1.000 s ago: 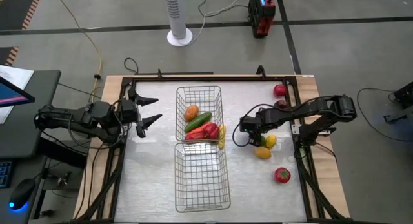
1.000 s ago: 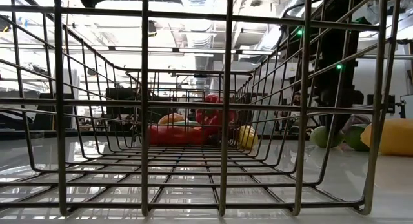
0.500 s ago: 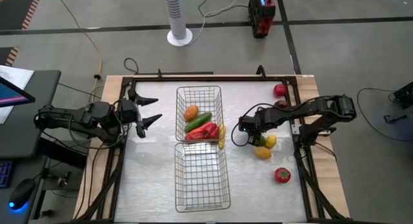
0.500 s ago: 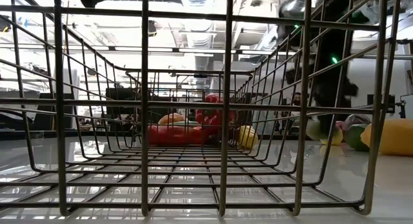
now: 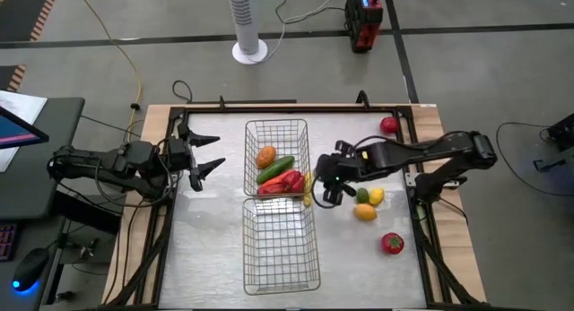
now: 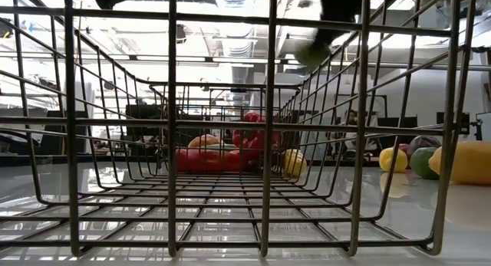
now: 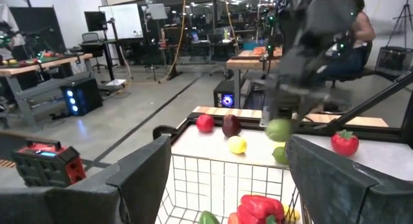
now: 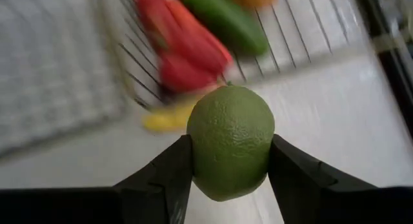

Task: Sort produce into baskets
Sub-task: Put the lime into the bottom wire basket

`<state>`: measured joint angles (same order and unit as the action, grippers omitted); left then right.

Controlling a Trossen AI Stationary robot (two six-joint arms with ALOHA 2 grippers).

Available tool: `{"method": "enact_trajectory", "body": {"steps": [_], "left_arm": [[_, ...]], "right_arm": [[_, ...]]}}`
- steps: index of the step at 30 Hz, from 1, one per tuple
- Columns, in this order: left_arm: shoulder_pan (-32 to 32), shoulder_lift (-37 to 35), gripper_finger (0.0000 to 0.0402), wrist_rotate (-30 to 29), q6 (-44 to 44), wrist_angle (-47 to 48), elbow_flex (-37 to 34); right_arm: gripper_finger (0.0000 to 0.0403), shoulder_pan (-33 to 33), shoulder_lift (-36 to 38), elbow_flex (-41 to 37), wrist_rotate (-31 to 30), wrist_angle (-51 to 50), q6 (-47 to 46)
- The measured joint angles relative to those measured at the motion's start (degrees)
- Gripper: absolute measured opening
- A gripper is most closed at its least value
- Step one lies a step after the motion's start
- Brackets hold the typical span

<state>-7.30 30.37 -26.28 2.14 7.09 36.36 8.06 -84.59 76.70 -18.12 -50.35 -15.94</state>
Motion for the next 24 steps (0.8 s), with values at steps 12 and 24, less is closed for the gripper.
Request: {"method": "enact_trajectory", "body": {"steps": [12, 24], "left_arm": [[-0.01, 0.00, 0.0292, -0.02, -0.22, -0.17, 0.00], [-0.01, 0.00, 0.0292, -0.05, -0.35, -0.02, 0.00]], "right_arm": [[0.0254, 10.59, -7.28, 0.27, 9.27, 21.55, 5.84], [0.0306, 10.09, -7.38, 1.82, 1.67, -0.71, -4.63]]}}
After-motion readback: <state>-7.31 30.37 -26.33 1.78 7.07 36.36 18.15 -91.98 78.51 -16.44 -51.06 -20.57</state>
